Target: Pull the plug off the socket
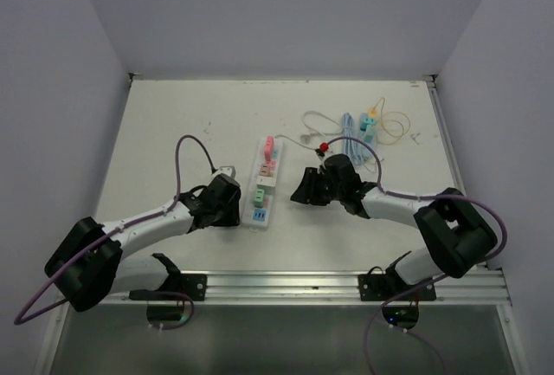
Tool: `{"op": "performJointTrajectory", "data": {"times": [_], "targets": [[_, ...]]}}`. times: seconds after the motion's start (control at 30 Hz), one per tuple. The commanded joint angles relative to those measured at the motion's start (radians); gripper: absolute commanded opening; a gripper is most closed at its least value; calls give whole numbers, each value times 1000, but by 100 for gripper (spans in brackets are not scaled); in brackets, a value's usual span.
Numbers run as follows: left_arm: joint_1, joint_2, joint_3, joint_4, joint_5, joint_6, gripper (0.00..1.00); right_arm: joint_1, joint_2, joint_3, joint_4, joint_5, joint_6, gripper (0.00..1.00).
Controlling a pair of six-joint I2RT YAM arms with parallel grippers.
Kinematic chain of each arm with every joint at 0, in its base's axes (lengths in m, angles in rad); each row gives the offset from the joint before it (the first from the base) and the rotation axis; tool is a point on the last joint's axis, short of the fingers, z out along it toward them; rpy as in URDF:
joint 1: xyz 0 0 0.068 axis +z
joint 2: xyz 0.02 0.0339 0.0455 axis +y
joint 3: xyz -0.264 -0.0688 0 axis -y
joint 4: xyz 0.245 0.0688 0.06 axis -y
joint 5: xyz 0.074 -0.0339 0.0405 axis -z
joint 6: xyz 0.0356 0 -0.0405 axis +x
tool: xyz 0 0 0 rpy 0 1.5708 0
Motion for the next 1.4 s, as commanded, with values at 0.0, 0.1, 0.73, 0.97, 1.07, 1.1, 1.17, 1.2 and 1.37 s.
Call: {"op": "performJointTrajectory", "data": {"times": [0.0, 0.1, 0.73, 0.97, 1.07, 1.1, 1.17, 1.2, 1.37], "targets": [[3, 43, 21, 110, 35, 18, 46, 8, 60, 79, 104, 5, 9, 42], [3, 78, 37, 148, 87, 26, 45, 6, 80, 90, 110, 6, 9, 41], [-128, 63, 247, -19, -57, -71, 70, 8, 12, -76, 196, 3, 63, 44], [-146, 81, 389, -74, -75, -138, 76, 8, 8, -96, 233, -11, 75, 46], [-157, 126, 434, -87, -71, -150, 76, 8, 4, -100, 242, -21, 79, 46], [-163, 140, 442, -88, -71, -154, 75, 10, 3, -102, 245, -26, 83, 46], [-169, 175, 460, -88, -66, -167, 74, 10, 7, -105, 258, -43, 86, 46], [-178, 187, 465, -88, -68, -172, 73, 10, 9, -108, 264, -49, 89, 45], [-201, 270, 514, -105, -86, -186, 72, 11, 26, -126, 319, -84, 96, 45]]}}
